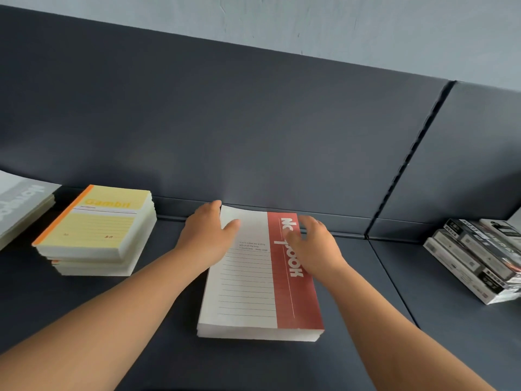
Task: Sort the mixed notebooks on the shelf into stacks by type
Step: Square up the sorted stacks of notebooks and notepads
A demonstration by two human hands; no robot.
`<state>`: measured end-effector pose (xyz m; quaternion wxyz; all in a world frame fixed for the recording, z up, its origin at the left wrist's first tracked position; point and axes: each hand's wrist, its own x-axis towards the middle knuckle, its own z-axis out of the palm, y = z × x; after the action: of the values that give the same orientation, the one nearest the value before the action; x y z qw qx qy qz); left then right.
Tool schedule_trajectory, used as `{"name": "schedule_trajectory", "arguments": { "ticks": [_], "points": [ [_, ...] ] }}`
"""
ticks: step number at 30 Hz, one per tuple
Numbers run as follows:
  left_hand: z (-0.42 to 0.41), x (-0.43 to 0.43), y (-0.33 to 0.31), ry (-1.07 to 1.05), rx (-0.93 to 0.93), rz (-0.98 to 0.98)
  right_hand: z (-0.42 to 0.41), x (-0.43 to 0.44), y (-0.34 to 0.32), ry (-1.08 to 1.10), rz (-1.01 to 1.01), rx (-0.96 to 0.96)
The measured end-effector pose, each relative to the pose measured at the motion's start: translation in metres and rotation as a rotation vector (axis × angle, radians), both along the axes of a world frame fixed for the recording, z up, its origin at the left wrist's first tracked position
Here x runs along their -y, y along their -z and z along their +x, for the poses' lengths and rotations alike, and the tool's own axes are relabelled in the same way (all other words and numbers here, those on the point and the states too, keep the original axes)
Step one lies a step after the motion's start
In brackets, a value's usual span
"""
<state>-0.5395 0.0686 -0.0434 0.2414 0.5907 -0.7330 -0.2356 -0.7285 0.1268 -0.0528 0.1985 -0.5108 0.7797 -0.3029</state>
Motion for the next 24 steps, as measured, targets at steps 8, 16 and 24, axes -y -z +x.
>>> {"name": "schedule_trajectory", "arguments": {
  "ticks": [8, 16, 24],
  "points": [
    [0.026, -0.058, -0.016, 0.287, 0.221, 0.122, 0.016, -0.055, -0.021, -0.237, 0.113, -0.115],
    [0.046, -0.091, 0.01, 0.38, 0.354, 0.115, 0.023, -0.101, -0.01, -0.249, 0.284, -0.231],
    [0.047, -0.096, 0.043, 0.316, 0.196, 0.054, 0.031, -0.111, 0.017, -0.222, 0.285, -0.276]
  ]
}}
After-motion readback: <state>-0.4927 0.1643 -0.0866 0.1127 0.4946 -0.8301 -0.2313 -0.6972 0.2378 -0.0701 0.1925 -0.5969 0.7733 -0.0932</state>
